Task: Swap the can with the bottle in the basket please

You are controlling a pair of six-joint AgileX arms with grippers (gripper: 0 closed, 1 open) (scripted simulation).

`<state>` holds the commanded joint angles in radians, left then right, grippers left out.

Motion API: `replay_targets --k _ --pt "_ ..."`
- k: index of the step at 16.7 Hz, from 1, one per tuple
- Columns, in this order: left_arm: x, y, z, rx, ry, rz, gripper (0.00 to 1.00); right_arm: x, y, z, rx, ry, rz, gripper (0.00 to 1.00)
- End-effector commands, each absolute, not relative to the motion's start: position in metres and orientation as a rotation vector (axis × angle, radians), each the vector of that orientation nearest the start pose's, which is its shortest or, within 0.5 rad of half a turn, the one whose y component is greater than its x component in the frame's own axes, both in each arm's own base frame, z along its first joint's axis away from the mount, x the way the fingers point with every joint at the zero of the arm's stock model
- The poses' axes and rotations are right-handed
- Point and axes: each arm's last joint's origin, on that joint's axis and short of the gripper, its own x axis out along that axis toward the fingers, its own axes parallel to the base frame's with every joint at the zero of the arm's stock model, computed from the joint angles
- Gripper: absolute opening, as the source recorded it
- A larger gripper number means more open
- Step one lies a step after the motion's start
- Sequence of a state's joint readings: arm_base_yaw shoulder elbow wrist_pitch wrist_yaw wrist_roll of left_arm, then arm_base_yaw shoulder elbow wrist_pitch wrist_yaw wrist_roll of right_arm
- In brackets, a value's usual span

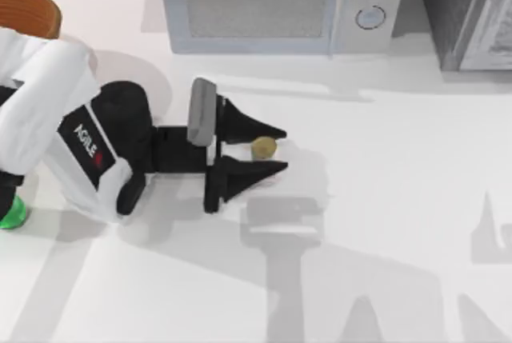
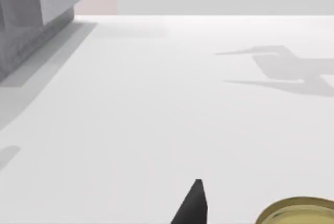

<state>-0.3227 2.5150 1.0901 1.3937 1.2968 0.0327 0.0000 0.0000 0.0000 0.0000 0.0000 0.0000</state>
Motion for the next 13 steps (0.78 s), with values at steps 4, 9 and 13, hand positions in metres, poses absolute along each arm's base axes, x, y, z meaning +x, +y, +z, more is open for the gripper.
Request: replay_targets --k 4,9,13 --pt "0.3815 -0.1548 0.018 0.0 0.0 -1.591 1.0 0.1057 -0.0012 0.16 0.0 0.0 0.0 1.0" --pt "0.3815 -0.1548 0.018 0.0 0.0 -1.591 1.0 0.1057 -0.0012 0.16 0.0 0.0 0.0 1.0" --pt "0.3814 -0.1549 0.018 0.0 0.0 -1.591 1.0 0.1057 -0.0012 0.16 0.0 0.0 0.0 1.0"
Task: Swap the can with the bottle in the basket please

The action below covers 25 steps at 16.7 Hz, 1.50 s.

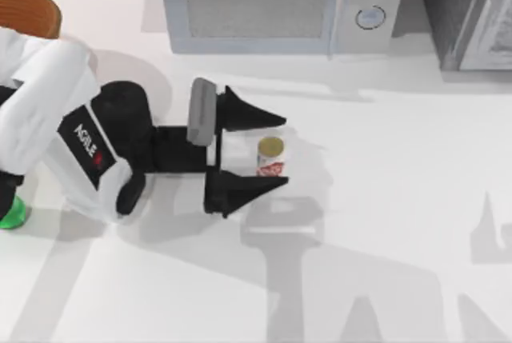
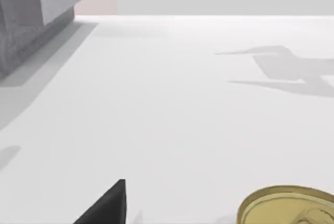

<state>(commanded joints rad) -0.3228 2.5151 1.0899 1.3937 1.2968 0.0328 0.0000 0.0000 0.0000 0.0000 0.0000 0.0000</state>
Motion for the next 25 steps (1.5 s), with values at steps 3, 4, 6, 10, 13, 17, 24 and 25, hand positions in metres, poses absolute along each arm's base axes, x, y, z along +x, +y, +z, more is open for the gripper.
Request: replay_targets --k 3,4,6,10,13,17,24,25 --pt "0.382 -0.145 0.03 -0.02 0.035 -1.522 1.0 0.106 -0.001 0.16 0.0 0.0 0.0 1.0" --pt "0.382 -0.139 0.039 -0.029 0.051 -1.481 1.0 0.106 -0.001 0.16 0.0 0.0 0.0 1.0" --pt "0.379 -0.125 0.064 -0.043 0.08 -1.38 1.0 0.106 -0.001 0.16 0.0 0.0 0.0 1.0" --pt "0.356 -0.091 0.137 -0.045 0.101 -1.129 1.0 0.106 -0.001 0.16 0.0 0.0 0.0 1.0" --pt "0.315 -0.065 0.191 -0.03 0.088 -0.922 1.0 0.106 -0.001 0.16 0.0 0.0 0.0 1.0" --pt "0.238 -0.037 0.233 -0.004 0.05 -0.644 1.0 0.106 -0.001 0.16 0.0 0.0 0.0 1.0" --pt "0.13 -0.01 0.209 0.013 -0.012 -0.224 1.0 0.106 -0.001 0.16 0.0 0.0 0.0 1.0" --pt "0.123 -0.008 0.2 0.012 -0.015 -0.178 1.0 0.106 -0.001 0.16 0.0 0.0 0.0 1.0"
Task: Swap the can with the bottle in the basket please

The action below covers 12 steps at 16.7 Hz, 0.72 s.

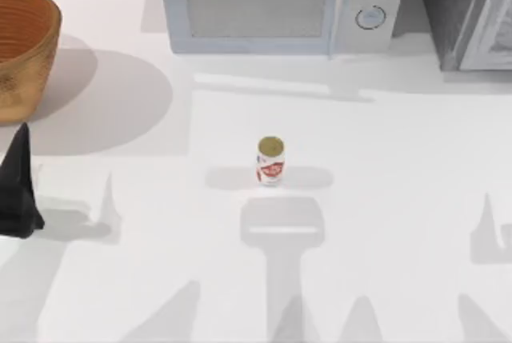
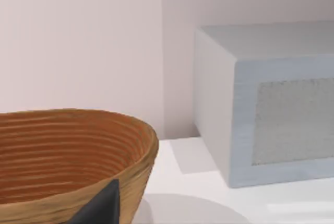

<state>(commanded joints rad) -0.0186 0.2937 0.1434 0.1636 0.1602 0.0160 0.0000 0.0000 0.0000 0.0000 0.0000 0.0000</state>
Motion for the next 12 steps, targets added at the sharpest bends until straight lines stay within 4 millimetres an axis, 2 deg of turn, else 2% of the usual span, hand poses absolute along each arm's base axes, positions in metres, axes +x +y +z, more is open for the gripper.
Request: replay_targets --k 3,6,12 --pt "0.11 -0.004 0.176 0.006 -0.012 -0.067 1.0 0.106 -0.001 0.16 0.0 0.0 0.0 1.0" --pt "0.106 -0.001 0.162 0.001 -0.001 -0.007 1.0 0.106 -0.001 0.16 0.0 0.0 0.0 1.0" --pt "0.106 -0.002 0.161 0.0 -0.001 -0.004 1.0 0.106 -0.001 0.16 0.0 0.0 0.0 1.0"
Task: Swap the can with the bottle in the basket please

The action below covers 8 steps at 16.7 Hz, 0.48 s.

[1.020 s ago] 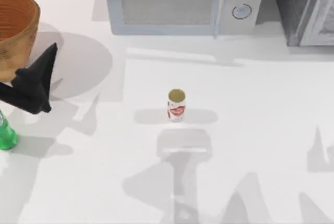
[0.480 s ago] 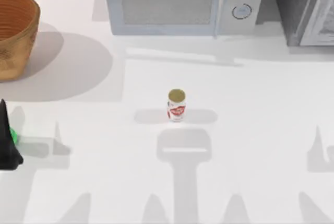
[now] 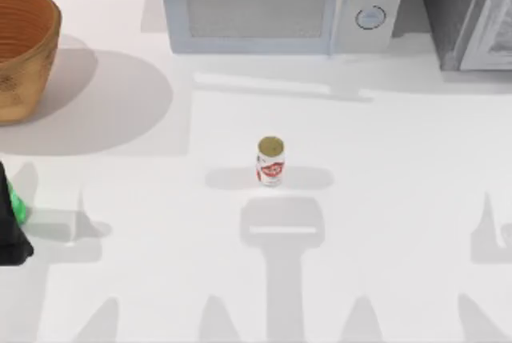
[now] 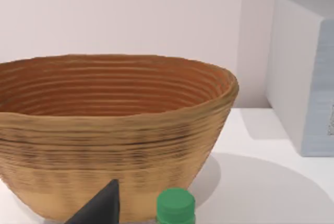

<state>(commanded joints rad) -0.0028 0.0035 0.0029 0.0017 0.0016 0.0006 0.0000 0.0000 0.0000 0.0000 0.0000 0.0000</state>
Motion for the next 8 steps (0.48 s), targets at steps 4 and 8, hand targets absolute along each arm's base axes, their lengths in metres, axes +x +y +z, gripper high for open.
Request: replay_targets --k 4,8 --pt "0.11 0.0 0.157 0.003 0.02 0.005 1.0 0.106 -0.001 0.16 0.0 0.0 0.0 1.0" --pt "0.123 0.004 0.15 0.012 0.067 0.003 1.0 0.106 -0.001 0.16 0.0 0.0 0.0 1.0"
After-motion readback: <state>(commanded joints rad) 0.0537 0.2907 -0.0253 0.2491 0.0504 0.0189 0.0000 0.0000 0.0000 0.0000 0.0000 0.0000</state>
